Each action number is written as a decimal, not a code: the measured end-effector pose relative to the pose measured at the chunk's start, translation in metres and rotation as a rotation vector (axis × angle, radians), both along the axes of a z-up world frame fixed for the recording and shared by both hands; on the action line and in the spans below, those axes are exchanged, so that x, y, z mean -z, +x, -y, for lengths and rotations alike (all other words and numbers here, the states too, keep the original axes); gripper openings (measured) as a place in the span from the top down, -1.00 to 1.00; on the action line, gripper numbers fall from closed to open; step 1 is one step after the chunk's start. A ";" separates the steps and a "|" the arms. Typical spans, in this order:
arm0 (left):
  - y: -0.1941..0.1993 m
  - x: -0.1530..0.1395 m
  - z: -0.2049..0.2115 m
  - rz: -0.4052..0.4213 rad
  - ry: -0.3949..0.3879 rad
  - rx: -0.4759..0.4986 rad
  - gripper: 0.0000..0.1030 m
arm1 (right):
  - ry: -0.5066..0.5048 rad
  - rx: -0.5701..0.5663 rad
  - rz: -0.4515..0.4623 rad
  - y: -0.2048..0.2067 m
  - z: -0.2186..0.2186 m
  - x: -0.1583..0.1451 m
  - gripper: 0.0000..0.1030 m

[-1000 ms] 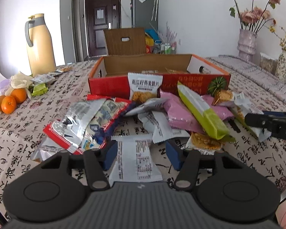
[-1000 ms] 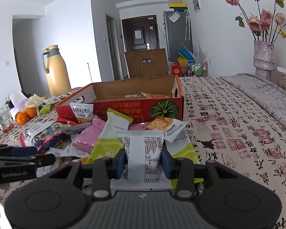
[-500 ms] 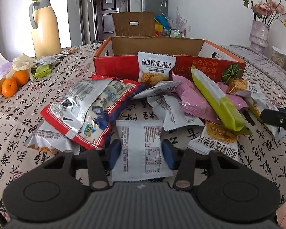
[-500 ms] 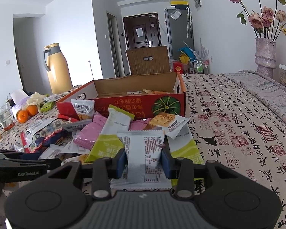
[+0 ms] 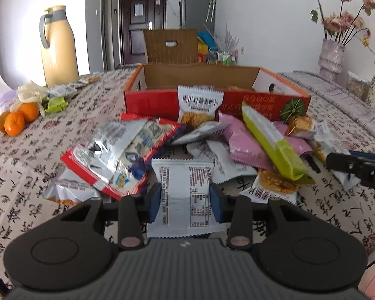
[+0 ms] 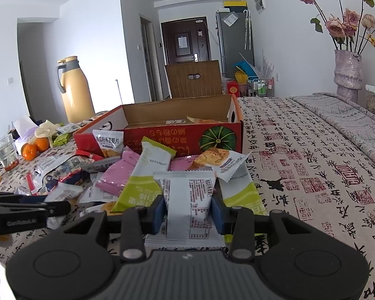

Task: Organize snacks
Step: 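Carry the white packet with the right gripper over the cardboard box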

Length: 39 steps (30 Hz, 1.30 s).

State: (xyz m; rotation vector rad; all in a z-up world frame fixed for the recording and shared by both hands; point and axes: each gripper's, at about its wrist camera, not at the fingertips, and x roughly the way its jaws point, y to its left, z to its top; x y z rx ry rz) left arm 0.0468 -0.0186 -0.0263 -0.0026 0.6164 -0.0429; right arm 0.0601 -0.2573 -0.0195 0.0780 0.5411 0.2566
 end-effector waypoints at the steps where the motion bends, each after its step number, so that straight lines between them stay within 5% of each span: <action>1: -0.002 -0.004 0.000 0.014 -0.001 0.003 0.21 | 0.000 -0.001 0.002 0.000 0.000 -0.001 0.25; 23: 0.012 -0.050 0.013 0.172 -0.015 0.048 0.20 | -0.006 -0.033 0.094 0.019 -0.017 -0.028 0.25; 39: 0.061 -0.078 0.021 0.241 -0.025 0.032 0.20 | -0.038 -0.036 0.197 0.082 -0.029 -0.062 0.25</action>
